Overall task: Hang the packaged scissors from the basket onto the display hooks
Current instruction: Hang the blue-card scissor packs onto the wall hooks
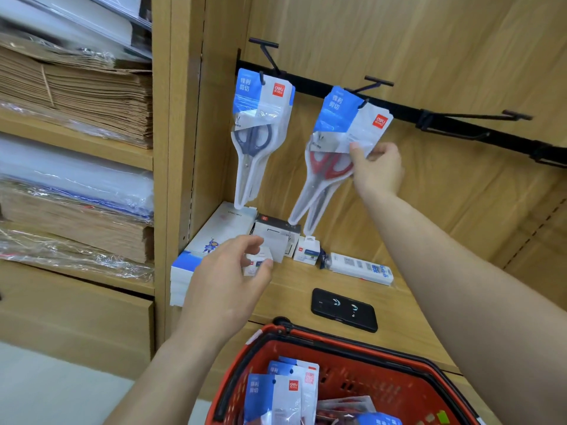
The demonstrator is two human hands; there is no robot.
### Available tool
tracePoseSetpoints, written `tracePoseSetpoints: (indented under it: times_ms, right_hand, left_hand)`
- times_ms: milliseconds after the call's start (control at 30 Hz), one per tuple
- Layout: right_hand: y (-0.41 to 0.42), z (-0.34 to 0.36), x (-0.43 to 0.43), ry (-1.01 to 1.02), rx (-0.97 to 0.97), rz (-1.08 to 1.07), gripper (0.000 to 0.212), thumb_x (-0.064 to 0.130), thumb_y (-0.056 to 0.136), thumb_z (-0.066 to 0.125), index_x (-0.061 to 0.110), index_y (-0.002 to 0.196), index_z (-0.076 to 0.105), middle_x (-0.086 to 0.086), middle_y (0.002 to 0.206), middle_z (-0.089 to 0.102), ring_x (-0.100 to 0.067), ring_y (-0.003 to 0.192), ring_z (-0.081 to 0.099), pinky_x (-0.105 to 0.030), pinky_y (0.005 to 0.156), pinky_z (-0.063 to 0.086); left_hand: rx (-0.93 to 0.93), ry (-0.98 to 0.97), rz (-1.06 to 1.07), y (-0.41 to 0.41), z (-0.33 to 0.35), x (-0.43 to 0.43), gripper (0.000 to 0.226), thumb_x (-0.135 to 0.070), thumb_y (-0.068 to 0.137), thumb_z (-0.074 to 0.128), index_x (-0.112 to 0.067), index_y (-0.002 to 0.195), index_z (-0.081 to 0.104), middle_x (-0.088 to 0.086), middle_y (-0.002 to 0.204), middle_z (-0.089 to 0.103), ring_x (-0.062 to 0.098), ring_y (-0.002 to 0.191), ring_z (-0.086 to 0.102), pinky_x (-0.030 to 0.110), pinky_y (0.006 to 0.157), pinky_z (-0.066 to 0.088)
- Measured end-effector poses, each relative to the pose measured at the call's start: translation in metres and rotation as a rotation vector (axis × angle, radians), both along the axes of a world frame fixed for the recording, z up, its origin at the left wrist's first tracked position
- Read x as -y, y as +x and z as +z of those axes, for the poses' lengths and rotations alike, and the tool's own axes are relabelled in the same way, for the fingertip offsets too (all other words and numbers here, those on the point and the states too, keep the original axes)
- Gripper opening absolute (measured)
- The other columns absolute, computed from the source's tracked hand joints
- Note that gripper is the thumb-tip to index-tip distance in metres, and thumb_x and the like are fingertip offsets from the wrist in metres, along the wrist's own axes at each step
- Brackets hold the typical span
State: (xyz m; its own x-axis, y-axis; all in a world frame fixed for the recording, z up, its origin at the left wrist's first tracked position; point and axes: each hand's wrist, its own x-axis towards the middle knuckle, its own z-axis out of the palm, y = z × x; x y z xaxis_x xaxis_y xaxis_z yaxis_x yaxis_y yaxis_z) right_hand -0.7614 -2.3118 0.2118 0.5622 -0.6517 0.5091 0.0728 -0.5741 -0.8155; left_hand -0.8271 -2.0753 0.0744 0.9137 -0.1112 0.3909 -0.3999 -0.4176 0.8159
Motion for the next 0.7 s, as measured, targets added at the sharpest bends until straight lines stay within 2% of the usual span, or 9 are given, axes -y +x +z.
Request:
tracePoseSetpoints:
  times_ms: [100,167,233,300,367,467,567,633,700]
  right_hand:
    - [-0.019,-0.028,0.001,0.05,-0.069,0.048,0.031,0.039,0.096,0.07,0.02,0.112,0.051,0.009,0.096,0.058,-0.016,0.092,0.061,-0.027,0.075,0.047]
    - [-0.041,-0.053,0.003,0.104,-0.104,0.103,0.028,0.038,0.094,0.072,0.022,0.107,0.053,0.008,0.096,0.061,-0.018,0.09,0.064,-0.04,0.084,0.056]
    - [-0.071,-0.085,0.006,0.111,-0.192,0.173,0.02,0.034,0.093,0.074,0.026,0.098,0.056,0.005,0.094,0.064,-0.021,0.09,0.068,-0.045,0.086,0.058]
    - [-0.104,-0.125,0.01,0.086,-0.324,0.259,0.017,0.027,0.091,0.076,0.026,0.09,0.059,0.006,0.085,0.064,-0.022,0.082,0.067,-0.043,0.078,0.055]
    - [-0.139,-0.167,0.017,0.05,-0.457,0.341,0.016,0.023,0.089,0.079,0.023,0.083,0.063,0.009,0.073,0.061,-0.015,0.069,0.061,-0.036,0.07,0.05]
    - [-0.187,-0.222,0.022,-0.03,-0.664,0.434,0.013,0.024,0.087,0.08,0.021,0.081,0.068,0.007,0.072,0.068,-0.005,0.061,0.056,-0.03,0.067,0.046]
    - [-0.225,-0.265,0.019,-0.021,-0.78,0.452,0.012,0.021,0.088,0.079,0.024,0.085,0.068,0.002,0.083,0.073,-0.006,0.067,0.061,-0.028,0.073,0.049]
    - [-0.239,-0.289,0.016,0.068,-0.792,0.486,0.013,0.014,0.09,0.077,0.019,0.096,0.066,0.0,0.088,0.07,-0.013,0.075,0.063,-0.023,0.072,0.048]
    - [-0.241,-0.307,0.013,0.083,-0.815,0.484,0.023,0.014,0.091,0.075,0.014,0.112,0.064,0.0,0.097,0.067,-0.016,0.083,0.064,-0.025,0.075,0.046]
  left_hand:
    - [-0.001,0.057,-0.041,-0.002,-0.011,0.007,0.035,-0.04,0.096,0.067,-0.036,0.13,0.062,-0.023,0.115,0.065,0.0,0.103,0.063,0.029,0.087,0.052]
    - [-0.027,0.1,-0.084,-0.006,-0.021,0.013,0.037,-0.039,0.095,0.068,-0.036,0.132,0.061,-0.024,0.116,0.064,0.0,0.102,0.062,0.029,0.088,0.053]
    - [-0.058,0.156,-0.125,-0.01,-0.031,0.018,0.04,-0.04,0.094,0.069,-0.035,0.133,0.061,-0.022,0.116,0.065,0.001,0.099,0.063,0.032,0.091,0.054]
    - [-0.102,0.208,-0.168,-0.014,-0.044,0.021,0.041,-0.04,0.092,0.072,-0.033,0.132,0.063,-0.02,0.112,0.066,0.002,0.094,0.065,0.036,0.092,0.056]
    - [-0.173,0.27,-0.217,-0.019,-0.059,0.024,0.042,-0.037,0.091,0.074,-0.027,0.131,0.065,-0.015,0.11,0.068,0.006,0.091,0.068,0.035,0.093,0.055]
    - [-0.242,0.464,-0.306,-0.033,-0.086,0.026,0.047,-0.035,0.093,0.074,-0.018,0.136,0.063,-0.002,0.121,0.071,0.017,0.104,0.069,0.028,0.094,0.051]
    - [-0.26,0.691,-0.385,-0.054,-0.114,0.025,0.048,-0.035,0.096,0.071,-0.017,0.139,0.058,0.002,0.133,0.067,0.019,0.116,0.064,0.016,0.084,0.038]
    - [-0.273,0.772,-0.417,-0.064,-0.133,0.022,0.051,-0.038,0.094,0.072,-0.018,0.139,0.057,0.002,0.137,0.064,0.02,0.12,0.062,0.02,0.093,0.041]
    - [-0.274,0.825,-0.418,-0.073,-0.149,0.016,0.052,-0.042,0.094,0.071,-0.018,0.138,0.059,0.002,0.138,0.063,0.021,0.123,0.061,0.031,0.103,0.046]
